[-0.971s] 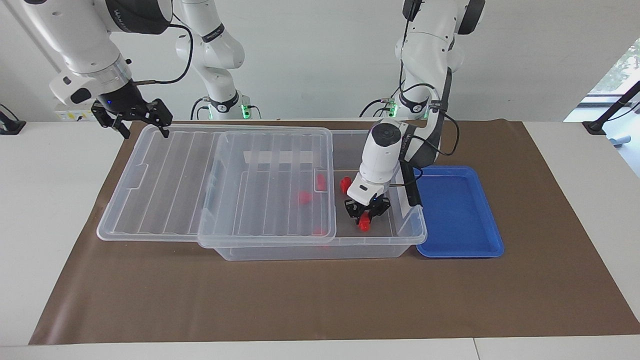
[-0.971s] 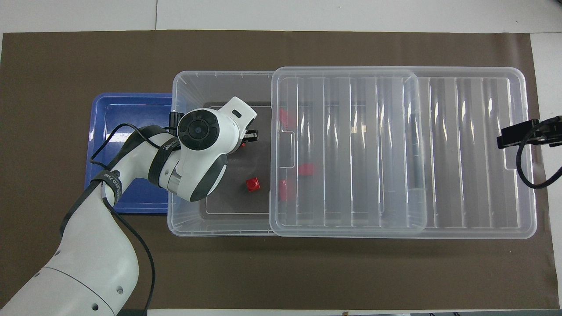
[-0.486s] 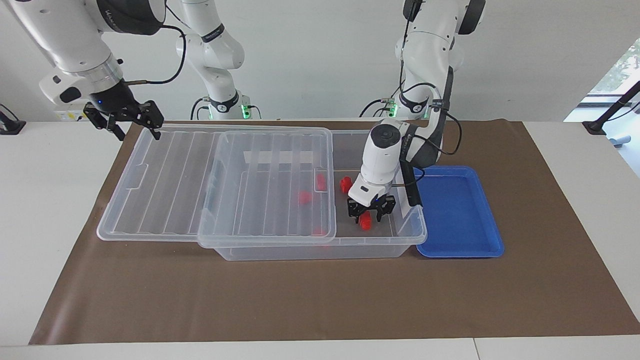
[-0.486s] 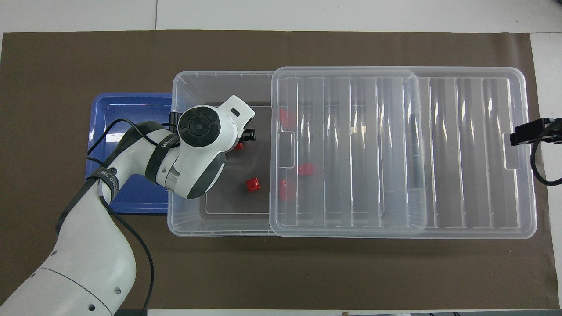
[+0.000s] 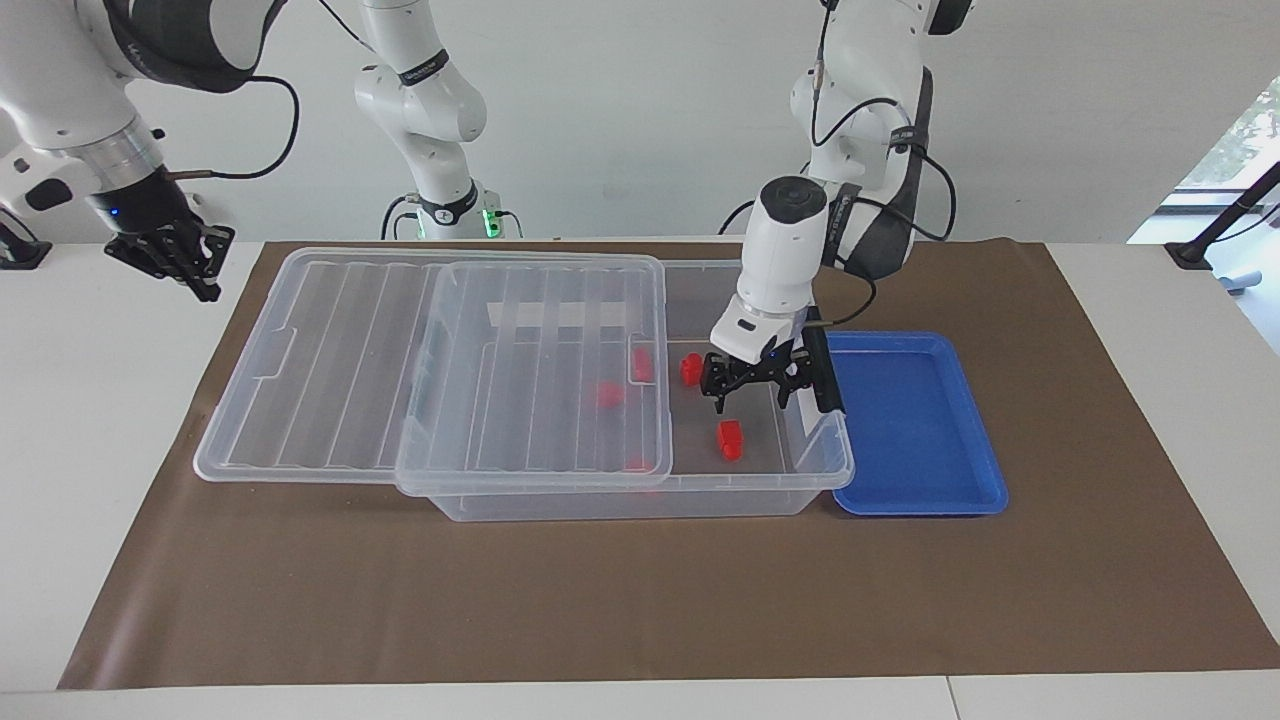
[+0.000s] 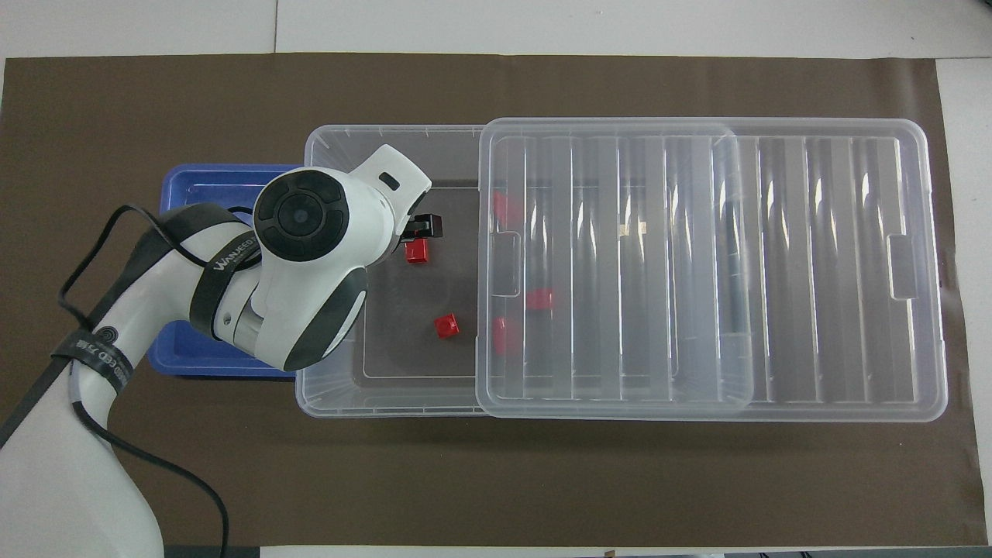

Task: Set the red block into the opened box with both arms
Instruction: 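Slide the lid back closed with the right gripper while the left gripper withdraws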

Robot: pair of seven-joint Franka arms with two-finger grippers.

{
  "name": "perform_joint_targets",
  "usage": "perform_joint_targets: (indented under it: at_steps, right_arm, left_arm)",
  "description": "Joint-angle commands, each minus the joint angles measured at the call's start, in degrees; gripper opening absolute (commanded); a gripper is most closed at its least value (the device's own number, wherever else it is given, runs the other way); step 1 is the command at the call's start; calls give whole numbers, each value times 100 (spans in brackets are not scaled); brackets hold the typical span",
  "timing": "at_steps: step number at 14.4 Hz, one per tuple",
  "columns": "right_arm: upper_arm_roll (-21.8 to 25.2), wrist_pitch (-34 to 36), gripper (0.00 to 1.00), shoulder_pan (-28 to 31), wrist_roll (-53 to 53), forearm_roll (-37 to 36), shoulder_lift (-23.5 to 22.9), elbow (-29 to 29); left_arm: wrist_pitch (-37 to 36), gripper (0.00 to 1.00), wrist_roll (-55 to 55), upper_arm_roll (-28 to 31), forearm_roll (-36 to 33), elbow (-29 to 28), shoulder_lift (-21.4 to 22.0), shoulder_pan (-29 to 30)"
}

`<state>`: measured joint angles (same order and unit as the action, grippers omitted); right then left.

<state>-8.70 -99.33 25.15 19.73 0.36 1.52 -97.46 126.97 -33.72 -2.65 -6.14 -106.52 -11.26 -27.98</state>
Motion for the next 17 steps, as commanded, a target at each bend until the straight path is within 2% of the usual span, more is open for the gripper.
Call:
perform_joint_targets:
  at_steps: [1, 3, 6, 10, 14, 17]
  right_arm:
    - [-71, -445, 0, 402, 452, -27, -212, -291]
    - [-71, -630, 0, 438, 444, -19, -389, -413]
    - [-71, -1315, 0, 438, 418, -19, -416, -1002]
    - [-79, -1448, 0, 228, 93, -10, -425, -1161]
    - [-97, -1422, 0, 8, -206, 8, -416, -1223]
    - [-167, -1422, 0, -27, -390, 16, -407, -1223]
  left_arm:
    - [-391, 100, 119, 1, -98, -123, 431, 231]
    - [-672, 100, 443, 10, 59, -132, 651, 415]
    - [-1146, 100, 1522, 18, 525, -141, 915, 898]
    - [-1420, 100, 2631, 27, 764, -123, 1012, 1558]
    - [-1771, 100, 3177, 62, 764, -27, 1135, 2015]
    - [-2306, 100, 3529, 80, 764, 368, 1162, 2235]
